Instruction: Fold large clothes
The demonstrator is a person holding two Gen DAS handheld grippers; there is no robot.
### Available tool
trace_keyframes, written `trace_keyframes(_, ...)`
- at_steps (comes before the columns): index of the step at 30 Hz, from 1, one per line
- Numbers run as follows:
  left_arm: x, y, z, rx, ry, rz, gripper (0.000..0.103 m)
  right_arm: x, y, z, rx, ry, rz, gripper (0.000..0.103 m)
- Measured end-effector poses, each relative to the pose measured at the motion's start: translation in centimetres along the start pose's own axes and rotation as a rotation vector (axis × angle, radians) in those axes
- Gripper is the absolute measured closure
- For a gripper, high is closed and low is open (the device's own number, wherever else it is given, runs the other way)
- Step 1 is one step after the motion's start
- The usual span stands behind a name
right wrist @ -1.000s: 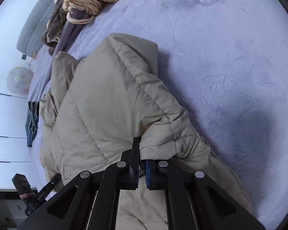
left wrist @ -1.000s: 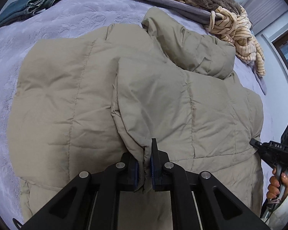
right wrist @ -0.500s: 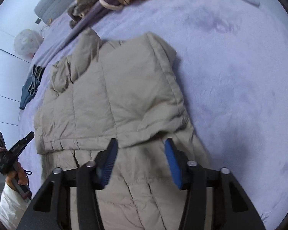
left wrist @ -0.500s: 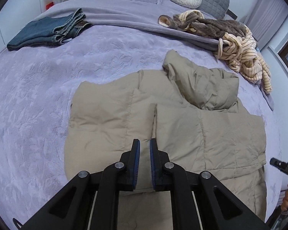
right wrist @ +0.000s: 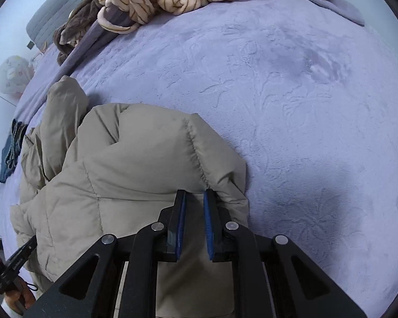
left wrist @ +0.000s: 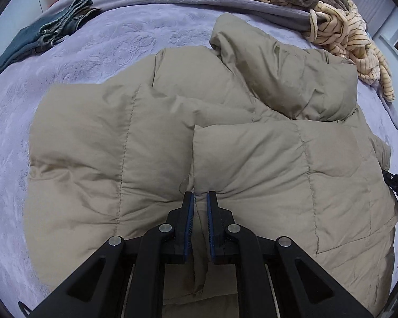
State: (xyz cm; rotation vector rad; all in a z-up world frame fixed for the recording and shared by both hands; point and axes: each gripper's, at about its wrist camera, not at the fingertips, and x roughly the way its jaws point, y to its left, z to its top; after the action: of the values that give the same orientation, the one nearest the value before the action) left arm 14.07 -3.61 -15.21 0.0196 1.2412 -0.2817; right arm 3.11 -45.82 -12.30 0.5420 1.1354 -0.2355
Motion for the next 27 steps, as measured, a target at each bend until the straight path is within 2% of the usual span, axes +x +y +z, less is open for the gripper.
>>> trace_keyframes(2,0.1,-0.4,0.1,0.03,-0.003,0.032,0.091,-0.3,-0.3,-0.1,-0.005,-0.006,-0.02,0.091)
trace_keyframes(3,0.2,-0.5,0.1,0.039,-0.003,0.04,0.091,-0.6,-0.4,-0.2,-0.014,-0.011,-0.07,0.091)
trace_keyframes(5,0.0,-0.3,0.2,0.028,0.001,0.04,0.091,-1.5,-1.0,-0.9,-0.012,-0.014,-0.124,0.083)
trace_keyframes(10,-1.8,0.3,0.1,0.017,-0.006,0.063,0.091,-3.9,-3.6,-2.4,0.048,0.015,-0.139,0.077)
trace_keyframes(11,-2.3,0.4,0.0,0.02,-0.01,0.066,0.091,-4.4,-4.0,-2.8,0.063,0.025,-0.132,0.074)
trace_keyframes(13,-3.5,0.6,-0.6,0.025,-0.01,0.067,0.091,-5.2,-4.6,-3.7,0.086,0.041,-0.114,0.057)
trace_keyframes(17,-5.7,0.7,-2.3,0.044,0.0,0.079,0.091,-7.0,-4.7,-5.7,0.109,0.064,-0.086,0.05)
trace_keyframes(19,-6.6,0.6,-3.2,0.052,0.012,0.083,0.091,-7.8,-4.7,-6.7,0.124,0.073,-0.059,0.037)
trace_keyframes(24,-8.2,0.2,-5.5,0.059,0.031,0.11,0.091,-9.6,-4.2,-9.3,0.122,0.106,-0.01,0.025)
trace_keyframes(27,-9.0,0.1,-6.7,0.05,0.043,0.127,0.091,-10.3,-3.8,-10.6,0.11,0.129,0.011,0.023)
